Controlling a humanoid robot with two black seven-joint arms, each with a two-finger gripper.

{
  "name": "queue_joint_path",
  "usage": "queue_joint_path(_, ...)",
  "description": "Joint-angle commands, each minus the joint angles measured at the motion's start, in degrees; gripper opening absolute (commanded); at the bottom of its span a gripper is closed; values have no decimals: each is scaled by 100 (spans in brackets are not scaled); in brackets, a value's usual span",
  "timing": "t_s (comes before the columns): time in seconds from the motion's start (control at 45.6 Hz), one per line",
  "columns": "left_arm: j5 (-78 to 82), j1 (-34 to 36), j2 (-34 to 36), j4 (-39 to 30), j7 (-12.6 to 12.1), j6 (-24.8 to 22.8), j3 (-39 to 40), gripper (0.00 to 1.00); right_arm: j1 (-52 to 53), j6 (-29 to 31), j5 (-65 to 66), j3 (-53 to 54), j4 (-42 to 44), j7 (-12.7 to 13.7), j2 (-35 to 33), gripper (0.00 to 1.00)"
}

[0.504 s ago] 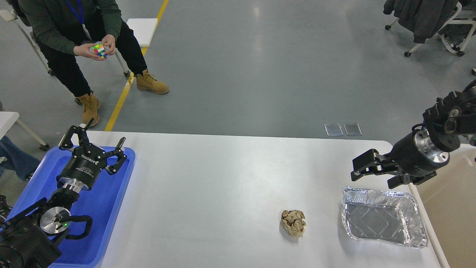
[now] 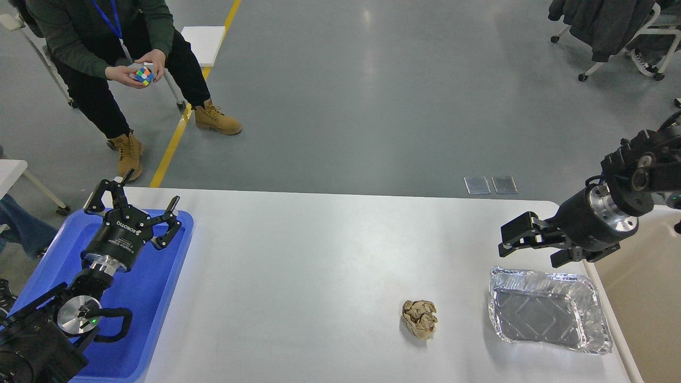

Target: Tidy desktop

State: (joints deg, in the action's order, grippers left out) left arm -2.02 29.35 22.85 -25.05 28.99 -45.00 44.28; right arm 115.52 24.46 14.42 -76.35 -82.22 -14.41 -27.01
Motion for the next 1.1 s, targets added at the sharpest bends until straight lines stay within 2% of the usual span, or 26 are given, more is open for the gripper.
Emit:
queue_joint_path(0.0,0,0,0,0,2,0,2,99,14,-2,-18,15,4,-1,3,100)
queue_joint_path(1.074,0,0,0,0,2,0,2,99,-698,-29,69,15,725,-18,-76,100)
